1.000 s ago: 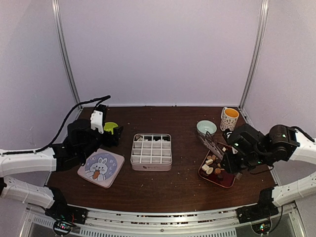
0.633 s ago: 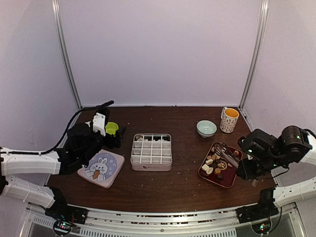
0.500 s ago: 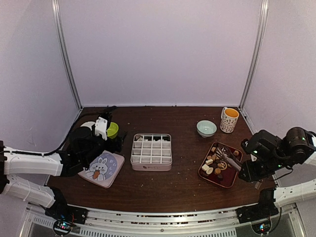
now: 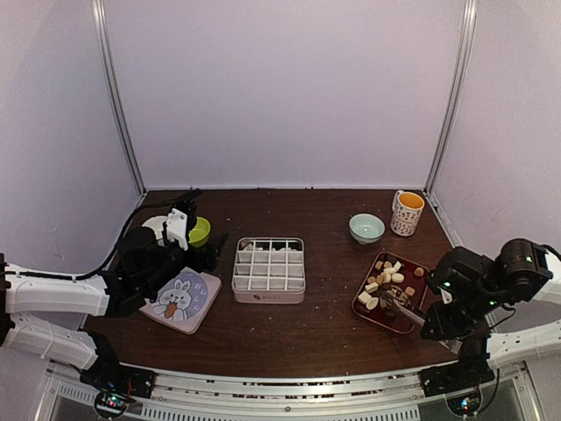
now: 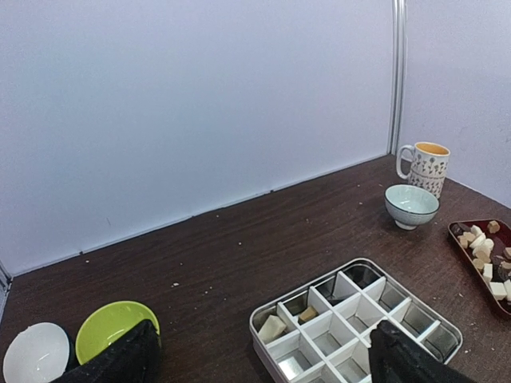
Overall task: Pack the chocolate
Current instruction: Pick up the fake chocolate from the plate.
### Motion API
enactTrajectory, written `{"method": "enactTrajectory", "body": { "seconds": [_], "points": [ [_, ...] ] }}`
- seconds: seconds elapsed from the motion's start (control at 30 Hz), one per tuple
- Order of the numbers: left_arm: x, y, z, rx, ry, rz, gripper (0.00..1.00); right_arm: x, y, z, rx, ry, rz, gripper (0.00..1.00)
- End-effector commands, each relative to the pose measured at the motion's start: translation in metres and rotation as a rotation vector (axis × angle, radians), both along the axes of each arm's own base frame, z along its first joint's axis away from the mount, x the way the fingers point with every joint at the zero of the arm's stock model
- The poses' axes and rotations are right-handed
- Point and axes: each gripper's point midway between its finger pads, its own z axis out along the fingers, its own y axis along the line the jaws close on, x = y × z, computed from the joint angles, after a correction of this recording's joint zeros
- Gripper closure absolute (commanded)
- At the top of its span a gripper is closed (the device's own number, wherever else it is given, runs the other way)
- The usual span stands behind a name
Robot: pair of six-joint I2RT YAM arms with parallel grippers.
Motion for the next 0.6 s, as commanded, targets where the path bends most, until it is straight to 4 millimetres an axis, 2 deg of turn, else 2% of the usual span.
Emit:
{"method": "enactTrajectory", "body": {
  "seconds": [0.0,0.57],
  "points": [
    [-0.003,-0.004,0.015,-0.037,-0.047,-0.029,0.07,-0.003,0.005,0.001,0.064,0.015,-0.035,0.68],
    [-0.003,-0.005,0.015,-0.03,-0.045,-0.032,0.07,0.007,0.002,-0.009,-0.056,0.004,-0.019,0.68]
  ]
}}
